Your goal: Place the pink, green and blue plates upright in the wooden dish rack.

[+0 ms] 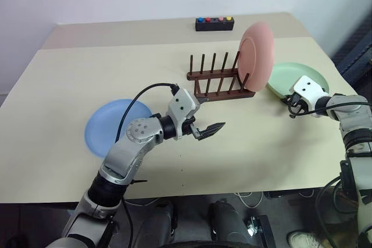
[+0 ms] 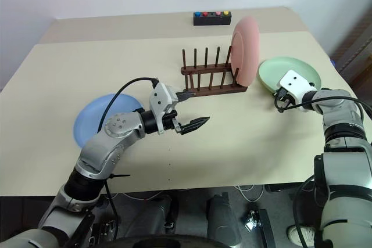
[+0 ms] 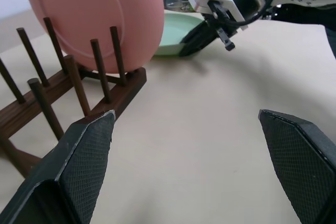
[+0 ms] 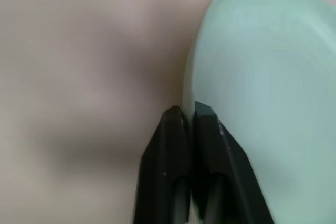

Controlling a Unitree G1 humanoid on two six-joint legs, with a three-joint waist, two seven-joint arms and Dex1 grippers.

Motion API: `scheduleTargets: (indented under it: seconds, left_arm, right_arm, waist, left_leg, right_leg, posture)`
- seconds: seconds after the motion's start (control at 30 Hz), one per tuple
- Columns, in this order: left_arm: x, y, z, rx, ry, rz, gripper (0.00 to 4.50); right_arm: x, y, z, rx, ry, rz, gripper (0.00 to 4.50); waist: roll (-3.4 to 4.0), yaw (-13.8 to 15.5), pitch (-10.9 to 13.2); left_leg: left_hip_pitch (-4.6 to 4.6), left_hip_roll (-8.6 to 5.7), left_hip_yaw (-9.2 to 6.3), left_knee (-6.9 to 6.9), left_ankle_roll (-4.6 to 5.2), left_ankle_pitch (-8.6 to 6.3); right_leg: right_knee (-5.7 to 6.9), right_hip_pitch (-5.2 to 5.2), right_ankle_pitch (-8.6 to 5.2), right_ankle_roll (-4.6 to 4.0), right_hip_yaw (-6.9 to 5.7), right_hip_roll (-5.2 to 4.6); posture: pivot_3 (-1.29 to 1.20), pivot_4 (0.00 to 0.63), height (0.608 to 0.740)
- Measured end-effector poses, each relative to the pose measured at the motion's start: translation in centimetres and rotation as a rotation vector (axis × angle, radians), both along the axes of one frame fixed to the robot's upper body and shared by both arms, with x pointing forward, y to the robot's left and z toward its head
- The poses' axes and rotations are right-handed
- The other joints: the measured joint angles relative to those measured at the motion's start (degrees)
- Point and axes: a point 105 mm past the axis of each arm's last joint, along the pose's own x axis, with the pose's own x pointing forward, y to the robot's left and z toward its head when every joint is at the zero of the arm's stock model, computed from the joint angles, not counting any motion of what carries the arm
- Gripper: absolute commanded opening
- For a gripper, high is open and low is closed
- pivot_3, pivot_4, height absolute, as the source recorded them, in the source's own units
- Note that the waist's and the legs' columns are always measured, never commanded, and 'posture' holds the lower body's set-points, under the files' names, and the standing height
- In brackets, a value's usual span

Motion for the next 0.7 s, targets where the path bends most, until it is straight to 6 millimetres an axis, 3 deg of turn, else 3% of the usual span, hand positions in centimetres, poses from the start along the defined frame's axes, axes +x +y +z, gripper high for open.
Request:
scheduleTargets:
  seconds: [0.1, 0.33, 0.43, 0.57, 0.7]
  left_arm:
    - [0.0, 0.0, 0.0, 0.001, -0.001, -0.004, 4.5]
    - [0.2, 0.4, 0.3, -0.012, -0.007, 0.002, 4.5]
    - [0.5, 0.9, 0.9, -0.039, -0.022, 0.018, 4.5]
    - [0.8, 1.7, 1.8, -0.111, -0.025, 0.017, 4.5]
    - [1.0, 4.1, 3.1, -0.169, -0.045, 0.025, 4.5]
  right_arm:
    - [0.5, 0.0, 1.6, 0.16, -0.065, -0.055, 0.06]
    - [2.2, -1.6, 8.6, 0.516, -0.373, -0.23, 0.06]
    - [2.5, -1.6, 13.0, 0.769, -0.508, -0.227, 0.06]
    - [1.3, 1.3, 19.6, 1.105, -0.608, 0.065, 0.06]
    - [-1.4, 5.1, 24.4, 1.311, -0.592, 0.397, 0.06]
  waist:
    - [0.0, -0.09, 0.0]
    - [0.01, -0.03, 0.01]
    - [0.01, -0.05, 0.01]
    - [0.02, -0.11, 0.01]
    - [0.02, 0.01, 0.01]
  left_leg:
    - [0.0, 0.0, 0.02, 0.0, 0.0, 0.0]
    - [-0.01, 0.0, 0.02, -0.02, 0.01, -0.01]
    - [-0.02, 0.01, 0.02, -0.05, 0.04, -0.02]
    - [-0.02, 0.06, 0.0, -0.06, 0.15, -0.08]
    - [-0.06, 0.06, -0.06, -0.06, 0.21, -0.12]
  right_leg:
    - [0.0, 0.0, 0.0, 0.0, 0.0, 0.02]
    - [-0.01, -0.01, 0.0, 0.0, 0.01, 0.0]
    - [-0.01, -0.03, 0.0, 0.0, 0.0, 0.01]
    - [-0.01, -0.03, 0.0, 0.0, -0.01, 0.03]
    - [0.0, -0.07, 0.0, 0.0, -0.03, -0.03]
  posture:
    - [0.0, 0.15, 0.74]
    - [0.0, 0.15, 0.74]
    - [0.0, 0.15, 0.74]
    - [0.0, 0.15, 0.74]
    - [0.0, 0.15, 0.74]
